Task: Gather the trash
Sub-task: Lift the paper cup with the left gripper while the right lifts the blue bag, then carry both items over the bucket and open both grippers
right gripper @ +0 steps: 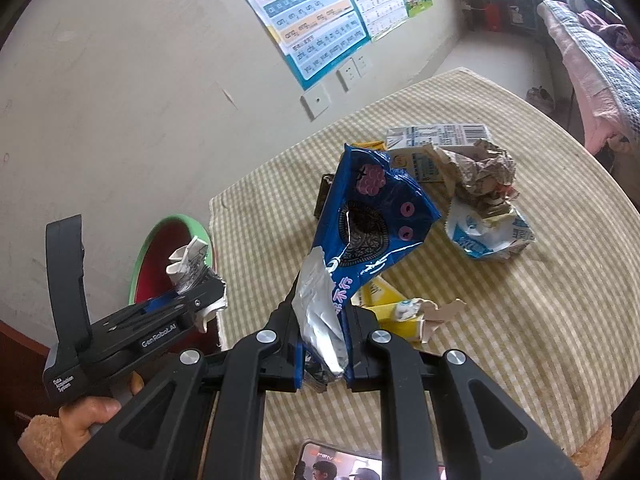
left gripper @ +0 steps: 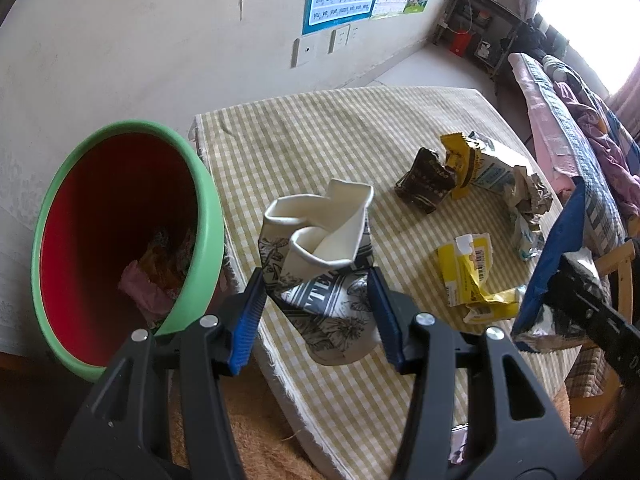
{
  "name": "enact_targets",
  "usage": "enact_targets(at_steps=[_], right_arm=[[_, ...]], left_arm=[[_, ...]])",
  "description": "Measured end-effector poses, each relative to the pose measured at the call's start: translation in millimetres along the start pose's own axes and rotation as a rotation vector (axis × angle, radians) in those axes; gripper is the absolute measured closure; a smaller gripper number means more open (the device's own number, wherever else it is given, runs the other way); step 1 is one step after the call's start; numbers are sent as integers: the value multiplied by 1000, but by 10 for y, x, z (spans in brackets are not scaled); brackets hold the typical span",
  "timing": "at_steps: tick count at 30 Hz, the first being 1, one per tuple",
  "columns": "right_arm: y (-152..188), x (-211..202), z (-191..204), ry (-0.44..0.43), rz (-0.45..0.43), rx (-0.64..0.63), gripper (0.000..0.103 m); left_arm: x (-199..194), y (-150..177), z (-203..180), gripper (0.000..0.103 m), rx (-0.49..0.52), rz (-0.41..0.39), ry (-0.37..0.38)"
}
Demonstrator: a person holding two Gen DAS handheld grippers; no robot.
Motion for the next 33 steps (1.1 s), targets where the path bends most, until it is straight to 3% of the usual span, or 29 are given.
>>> enact_targets(at_steps=[15, 21, 33], right_arm=[[-112, 170, 180, -44, 74, -72, 89], [-101, 306, 487, -42, 101, -169, 88], [-20, 762, 1336, -123, 192, -338, 87]], left_arm=[[-69, -19, 349, 54, -72, -32, -14], [-119, 13, 656, 54, -106, -47, -61], [-202, 131, 1469, 54, -229, -58, -175]])
Point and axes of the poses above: each gripper's, at about its wrist camera, not at the fingertips, and x roughly the way its jaws point, z to its left, y to its underside, the point moved 2 cm from there along x, roughly the way its jaws point, and after that the axes turned 2 degrees about x, right-handed, at the moved point
